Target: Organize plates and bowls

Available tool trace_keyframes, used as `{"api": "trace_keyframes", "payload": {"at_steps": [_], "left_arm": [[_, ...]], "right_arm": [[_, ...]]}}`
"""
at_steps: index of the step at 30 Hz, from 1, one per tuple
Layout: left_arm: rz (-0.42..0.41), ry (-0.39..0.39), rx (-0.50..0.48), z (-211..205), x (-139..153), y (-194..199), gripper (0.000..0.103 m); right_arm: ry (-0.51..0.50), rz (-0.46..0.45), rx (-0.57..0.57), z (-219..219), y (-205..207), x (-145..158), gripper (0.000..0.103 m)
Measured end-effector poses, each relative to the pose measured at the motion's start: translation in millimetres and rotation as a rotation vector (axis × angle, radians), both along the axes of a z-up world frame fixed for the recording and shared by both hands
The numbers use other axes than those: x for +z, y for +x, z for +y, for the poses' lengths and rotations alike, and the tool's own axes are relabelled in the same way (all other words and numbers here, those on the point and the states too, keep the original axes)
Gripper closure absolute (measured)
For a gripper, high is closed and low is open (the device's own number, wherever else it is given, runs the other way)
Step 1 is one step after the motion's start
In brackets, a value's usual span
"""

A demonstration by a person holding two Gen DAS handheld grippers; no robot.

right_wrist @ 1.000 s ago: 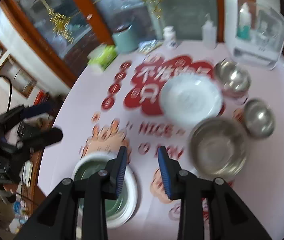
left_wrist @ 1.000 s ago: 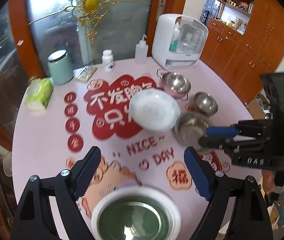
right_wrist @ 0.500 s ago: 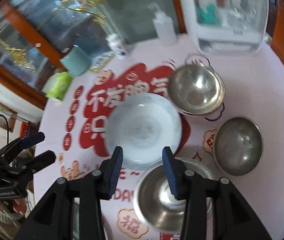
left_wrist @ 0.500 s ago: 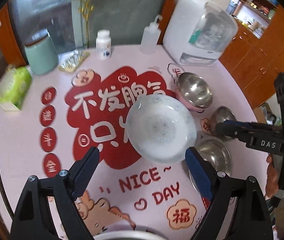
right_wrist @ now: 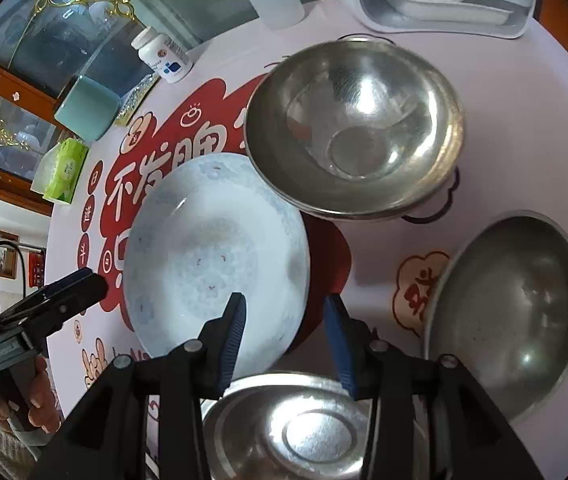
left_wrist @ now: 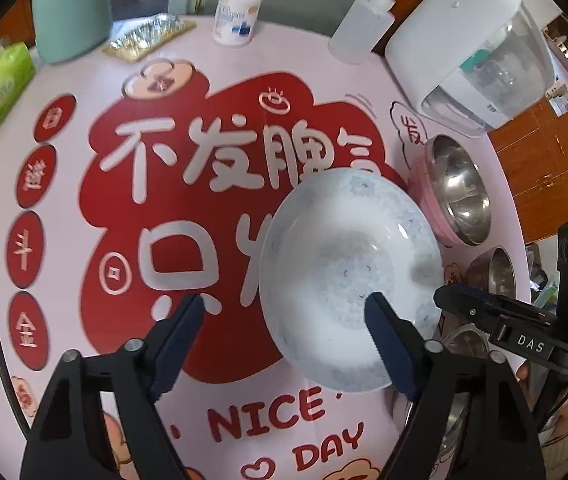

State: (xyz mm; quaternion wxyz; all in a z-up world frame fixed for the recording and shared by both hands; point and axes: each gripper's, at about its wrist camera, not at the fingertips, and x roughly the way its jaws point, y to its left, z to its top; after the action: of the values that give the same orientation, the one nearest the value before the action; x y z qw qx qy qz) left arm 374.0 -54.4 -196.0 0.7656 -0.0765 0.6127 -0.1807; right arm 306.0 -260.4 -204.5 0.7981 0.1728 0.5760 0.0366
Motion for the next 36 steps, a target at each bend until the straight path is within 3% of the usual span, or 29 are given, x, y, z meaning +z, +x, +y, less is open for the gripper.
{"api": "trace_keyframes", "payload": {"at_steps": [2, 9, 13, 17, 21, 36], "left_arm": [[0.017, -0.005, -0.002, -2.7, -7.2, 2.2, 0.037], [0.081, -0.028, -0.007, -9.3, -29.9, 5.6, 0.072], [0.087, 0.015, 0.001, -9.0, -37.0, 7.5, 0.089], [0.120, -0.004, 0.023, -5.4, -44.4, 9.7, 0.091], [0.097, 0.012, 0.025, -5.4, -41.6, 7.7, 0.095], [0.034, 0.004, 0.096, 50.0, 1.6, -22.7, 0.095]], "right_arm": [[0.004, 0.002, 0.010, 1.4, 3.3, -4.1, 0.073], [0.002, 0.017, -0.001, -1.4, 7.8, -14.1, 0.088], [-0.006, 0.013, 0.002, -3.8, 7.7, -15.2, 0.096], [-0.011, 0.008, 0.007, -3.2, 7.9, -14.8, 0.096], [-0.033, -0.007, 0.013, -1.0, 5.8, -13.0, 0.097], [-0.025, -0.092, 0.090, 40.7, -0.6, 14.2, 0.097]]}}
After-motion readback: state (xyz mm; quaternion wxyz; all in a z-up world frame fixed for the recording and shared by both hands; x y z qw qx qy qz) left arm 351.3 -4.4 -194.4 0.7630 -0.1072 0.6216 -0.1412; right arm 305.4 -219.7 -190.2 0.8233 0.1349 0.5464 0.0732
